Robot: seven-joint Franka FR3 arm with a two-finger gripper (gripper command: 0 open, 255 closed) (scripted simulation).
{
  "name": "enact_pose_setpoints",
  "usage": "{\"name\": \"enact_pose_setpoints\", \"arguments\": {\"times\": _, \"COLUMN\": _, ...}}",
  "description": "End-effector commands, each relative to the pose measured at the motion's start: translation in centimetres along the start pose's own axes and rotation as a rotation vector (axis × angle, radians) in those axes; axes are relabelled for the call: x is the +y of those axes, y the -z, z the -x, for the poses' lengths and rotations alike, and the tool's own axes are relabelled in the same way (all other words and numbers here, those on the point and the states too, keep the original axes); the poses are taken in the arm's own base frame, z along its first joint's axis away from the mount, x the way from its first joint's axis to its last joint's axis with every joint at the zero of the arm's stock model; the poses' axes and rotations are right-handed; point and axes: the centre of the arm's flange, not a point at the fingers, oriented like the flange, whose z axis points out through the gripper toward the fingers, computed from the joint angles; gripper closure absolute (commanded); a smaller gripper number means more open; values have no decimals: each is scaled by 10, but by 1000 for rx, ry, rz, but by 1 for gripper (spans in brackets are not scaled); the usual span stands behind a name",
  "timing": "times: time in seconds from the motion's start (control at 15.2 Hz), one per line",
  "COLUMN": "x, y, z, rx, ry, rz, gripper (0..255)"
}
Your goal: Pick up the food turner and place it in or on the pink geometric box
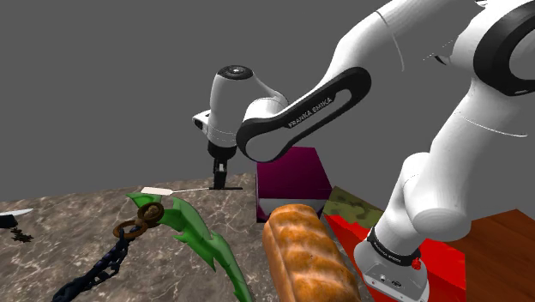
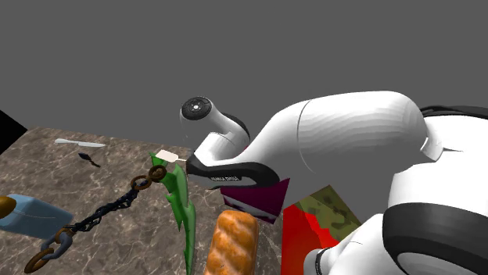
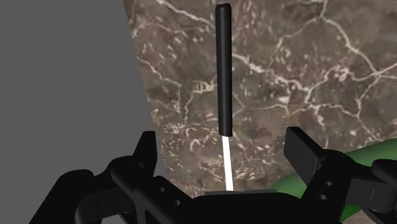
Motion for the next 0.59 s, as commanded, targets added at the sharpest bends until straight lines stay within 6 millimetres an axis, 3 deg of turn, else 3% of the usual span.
{"name": "enact_pose_setpoints", "arguments": {"times": 0.0, "x": -11, "y": -15, "z": -14, "rx": 8, "ry": 41, "rz": 1, "gripper": 0}}
{"name": "enact_pose_setpoints", "arguments": {"times": 0.53, "x": -11, "y": -55, "z": -14, "rx": 8, "ry": 41, "rz": 1, "gripper": 0}}
